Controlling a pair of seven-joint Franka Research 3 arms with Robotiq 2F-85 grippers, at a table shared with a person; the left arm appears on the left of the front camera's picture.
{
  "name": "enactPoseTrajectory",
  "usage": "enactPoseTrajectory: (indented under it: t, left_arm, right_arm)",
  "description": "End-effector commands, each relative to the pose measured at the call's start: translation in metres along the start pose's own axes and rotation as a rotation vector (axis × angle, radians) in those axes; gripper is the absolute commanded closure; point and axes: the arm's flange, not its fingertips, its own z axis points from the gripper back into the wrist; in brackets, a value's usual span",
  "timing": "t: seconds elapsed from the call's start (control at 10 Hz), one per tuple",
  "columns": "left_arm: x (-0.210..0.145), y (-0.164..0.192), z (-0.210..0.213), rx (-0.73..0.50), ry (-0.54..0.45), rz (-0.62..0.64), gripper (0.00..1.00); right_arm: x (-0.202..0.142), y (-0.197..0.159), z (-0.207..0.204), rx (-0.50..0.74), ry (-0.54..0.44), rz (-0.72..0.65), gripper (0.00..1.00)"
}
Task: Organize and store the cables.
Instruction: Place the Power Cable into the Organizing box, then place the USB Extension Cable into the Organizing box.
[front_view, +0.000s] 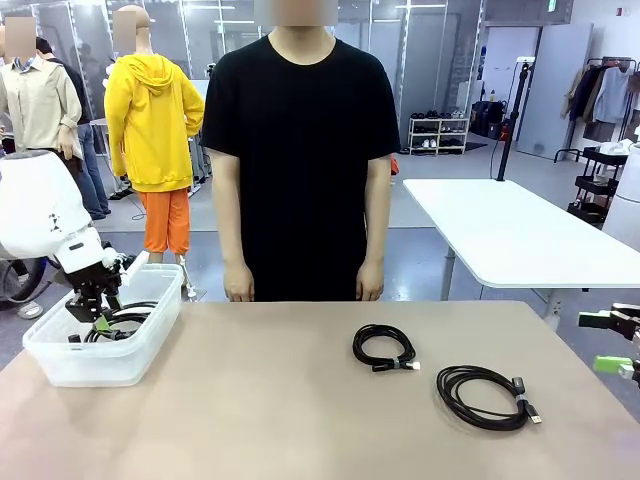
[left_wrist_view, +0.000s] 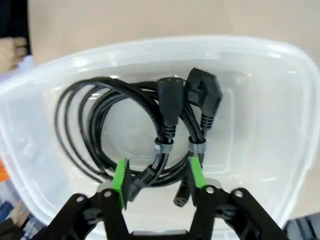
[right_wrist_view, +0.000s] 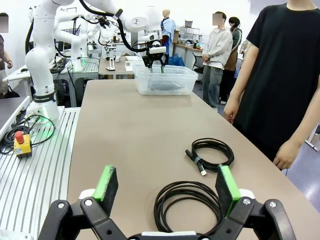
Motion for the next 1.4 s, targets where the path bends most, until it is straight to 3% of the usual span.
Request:
enactPoseTrajectory:
  t: [0.0,0.5,1.3]
  left_arm:
    - [0.002,-0.01,0.02,-0.01,-0.029,0.024,0.0]
    - [0.003,-0.023,0.035,-0.018,-0.035,0.078,0.0]
    - [0.004,-0.013,0.034,0.005,-0.023,0.035,0.0]
  right_arm:
    - [0.001,0.002,-0.001,-0.006,0.012,-0.004,0.0]
    - [0.001,0.002,-0.001,-0.006,0.012,-0.004,0.0]
    - [0.001,0.002,-0.001,-0.006,0.012,-0.004,0.0]
